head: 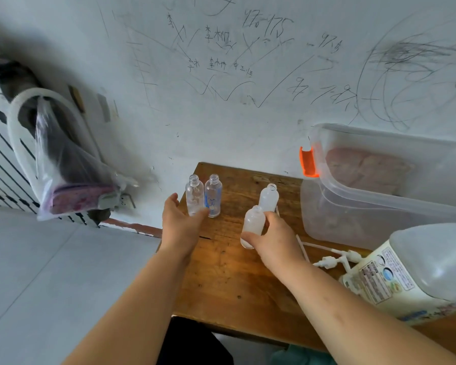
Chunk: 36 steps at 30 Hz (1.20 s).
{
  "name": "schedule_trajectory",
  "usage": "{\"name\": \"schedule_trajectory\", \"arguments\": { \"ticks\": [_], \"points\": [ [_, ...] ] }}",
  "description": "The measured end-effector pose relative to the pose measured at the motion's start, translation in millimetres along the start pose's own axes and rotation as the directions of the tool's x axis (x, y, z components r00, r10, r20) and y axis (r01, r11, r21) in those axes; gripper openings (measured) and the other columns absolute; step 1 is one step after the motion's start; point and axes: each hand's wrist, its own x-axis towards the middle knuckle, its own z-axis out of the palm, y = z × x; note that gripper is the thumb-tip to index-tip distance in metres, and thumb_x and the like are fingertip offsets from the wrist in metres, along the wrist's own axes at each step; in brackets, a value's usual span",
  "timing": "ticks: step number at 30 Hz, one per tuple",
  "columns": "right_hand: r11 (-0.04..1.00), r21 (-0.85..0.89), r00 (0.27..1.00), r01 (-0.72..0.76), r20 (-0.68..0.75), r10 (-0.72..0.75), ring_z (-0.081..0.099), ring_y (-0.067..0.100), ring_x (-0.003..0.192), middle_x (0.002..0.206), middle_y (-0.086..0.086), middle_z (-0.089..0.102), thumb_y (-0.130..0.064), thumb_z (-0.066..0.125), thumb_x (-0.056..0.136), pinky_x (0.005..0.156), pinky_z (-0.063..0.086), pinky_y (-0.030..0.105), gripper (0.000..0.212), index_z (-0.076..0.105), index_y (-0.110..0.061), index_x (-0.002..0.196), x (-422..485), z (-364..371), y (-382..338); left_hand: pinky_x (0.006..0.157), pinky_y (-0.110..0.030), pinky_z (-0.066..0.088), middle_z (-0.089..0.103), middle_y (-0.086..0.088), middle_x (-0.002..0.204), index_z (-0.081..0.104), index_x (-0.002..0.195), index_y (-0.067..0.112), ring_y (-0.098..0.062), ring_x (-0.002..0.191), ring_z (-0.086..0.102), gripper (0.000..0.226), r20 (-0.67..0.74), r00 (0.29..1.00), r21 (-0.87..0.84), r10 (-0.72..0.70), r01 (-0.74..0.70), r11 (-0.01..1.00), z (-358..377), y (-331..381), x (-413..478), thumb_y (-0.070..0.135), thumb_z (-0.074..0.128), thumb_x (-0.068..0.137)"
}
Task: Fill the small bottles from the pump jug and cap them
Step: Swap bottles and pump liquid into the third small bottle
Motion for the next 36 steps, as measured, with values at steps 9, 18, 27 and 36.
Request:
{"name": "schedule_trajectory", "arguments": {
  "ticks": [9,18,27,36],
  "points": [
    [0.999,-0.022,0.997,0.026,-0.071,-0.028,0.048,0.02,0.126,0.141,0.001,0.043,-0.036,0.065,0.087,0.096,0.046,0.031,0.06,0.038,-0.021,0.139,9.3,6.6,-1.7,0.104,-0.042,0.045,0.046,-0.001,0.146,0.025,0.151,0.026,-0.022,0.125,0.052,0.09,0.059,0.998,0.008,0.02,-0.021,1.0,13.4,-0.3,37.7,0.016,0.078,0.079],
    [0.999,0.047,0.995,0.002,-0.097,0.002,0.052,0.018,0.121,0.138,0.0,0.045,-0.027,0.071,0.083,0.092,0.049,0.028,0.064,0.034,-0.023,0.135,8.1,6.0,5.1,0.077,-0.032,0.047,0.062,0.0,0.117,0.051,0.132,0.019,-0.018,0.097,0.06,0.054,-0.017,1.0,0.035,-0.016,0.016,0.999,19.4,-5.9,30.4,0.029,0.073,0.084],
    [0.997,-0.002,0.991,0.075,-0.113,-0.075,0.054,0.005,0.099,0.12,-0.009,0.051,-0.034,0.064,0.088,0.074,0.046,0.013,0.051,0.039,-0.027,0.132,-30.0,-8.0,21.6,0.085,-0.034,0.049,0.059,0.003,0.11,0.049,0.131,0.02,-0.015,0.096,0.056,0.049,-0.005,1.0,0.188,-0.026,0.027,0.982,13.8,-26.9,-49.6,0.027,0.07,0.087],
    [0.925,0.018,0.894,0.38,-0.266,-0.361,0.054,0.001,0.089,0.111,-0.012,0.057,-0.037,0.056,0.092,0.071,0.046,0.009,0.03,0.049,-0.028,0.12,-78.2,-78.4,6.2,0.079,-0.032,0.052,0.063,0.007,0.114,0.046,0.132,0.029,-0.012,0.101,0.061,0.05,0.182,0.973,0.063,0.14,-0.154,0.986,31.5,30.1,-113.8,0.036,0.067,0.088]
  ]
}}
